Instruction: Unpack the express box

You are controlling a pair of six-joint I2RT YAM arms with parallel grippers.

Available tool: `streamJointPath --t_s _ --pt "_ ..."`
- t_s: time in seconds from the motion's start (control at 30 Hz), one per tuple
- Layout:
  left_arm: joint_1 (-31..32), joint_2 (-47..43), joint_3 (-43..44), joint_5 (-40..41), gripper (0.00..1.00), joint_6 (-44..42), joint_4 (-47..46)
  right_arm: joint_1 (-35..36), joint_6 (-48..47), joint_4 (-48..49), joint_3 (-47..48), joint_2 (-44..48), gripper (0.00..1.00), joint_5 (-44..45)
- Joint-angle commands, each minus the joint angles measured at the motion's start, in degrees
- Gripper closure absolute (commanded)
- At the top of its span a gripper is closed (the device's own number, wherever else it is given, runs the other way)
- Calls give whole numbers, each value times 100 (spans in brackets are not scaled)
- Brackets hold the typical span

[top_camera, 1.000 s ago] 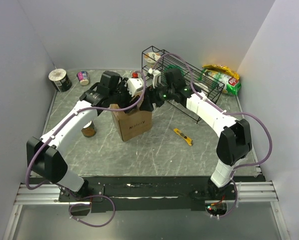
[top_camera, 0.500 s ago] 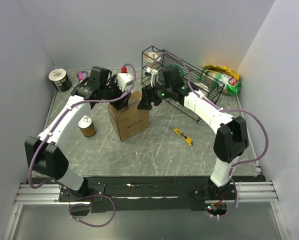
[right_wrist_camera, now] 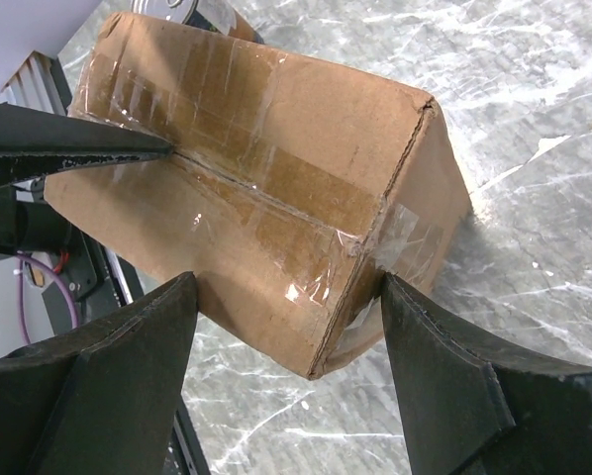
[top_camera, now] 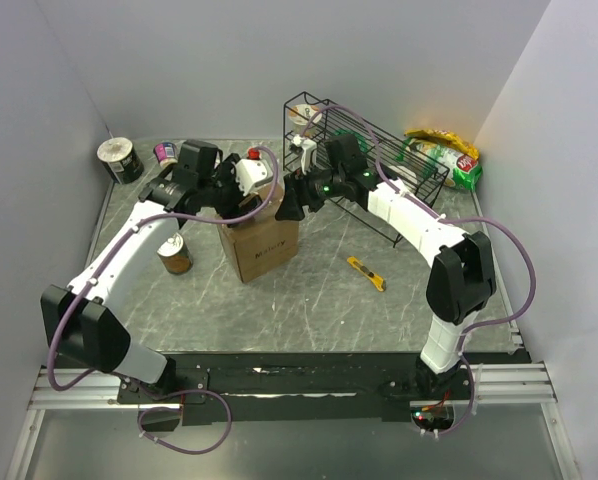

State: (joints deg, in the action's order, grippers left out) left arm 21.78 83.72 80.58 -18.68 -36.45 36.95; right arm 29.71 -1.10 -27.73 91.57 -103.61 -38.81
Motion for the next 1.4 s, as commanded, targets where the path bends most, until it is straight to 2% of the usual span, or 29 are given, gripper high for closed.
streamJointPath --t_s 0.0,0.2,0.63,0.8,0.83,0.9,1.17,1.27,1.3,1.37 --pt "63 697 -333 277 22 -276 1430 17 -470 -1842 -509 -678 23 760" --pt "133 1409 -340 620 26 340 1104 8 -487 -1815 -614 -581 23 804" --pt "133 1392 -499 550 28 533 946 8 -584 -1921 -588 -590 23 761" --pt "107 972 -219 32 35 473 858 8 -549 -1903 -605 -537 22 813" --pt "98 831 -209 -239 36 437 753 8 -531 -1895 -631 -528 22 813" --pt "98 357 -253 -294 37 314 367 8 -531 -1886 -649 -520 23 822" --pt "28 -155 168 22 58 559 -285 8 -601 -2035 -570 -669 27 761" --pt "-85 -32 388 -179 69 813 -171 8 -628 -2079 -491 -739 28 769" --pt "-130 -14 441 -267 77 928 -171 8 -637 -2096 -491 -739 28 769" --pt "-270 39 642 -513 83 1226 -153 8 -637 -2105 -500 -748 29 769"
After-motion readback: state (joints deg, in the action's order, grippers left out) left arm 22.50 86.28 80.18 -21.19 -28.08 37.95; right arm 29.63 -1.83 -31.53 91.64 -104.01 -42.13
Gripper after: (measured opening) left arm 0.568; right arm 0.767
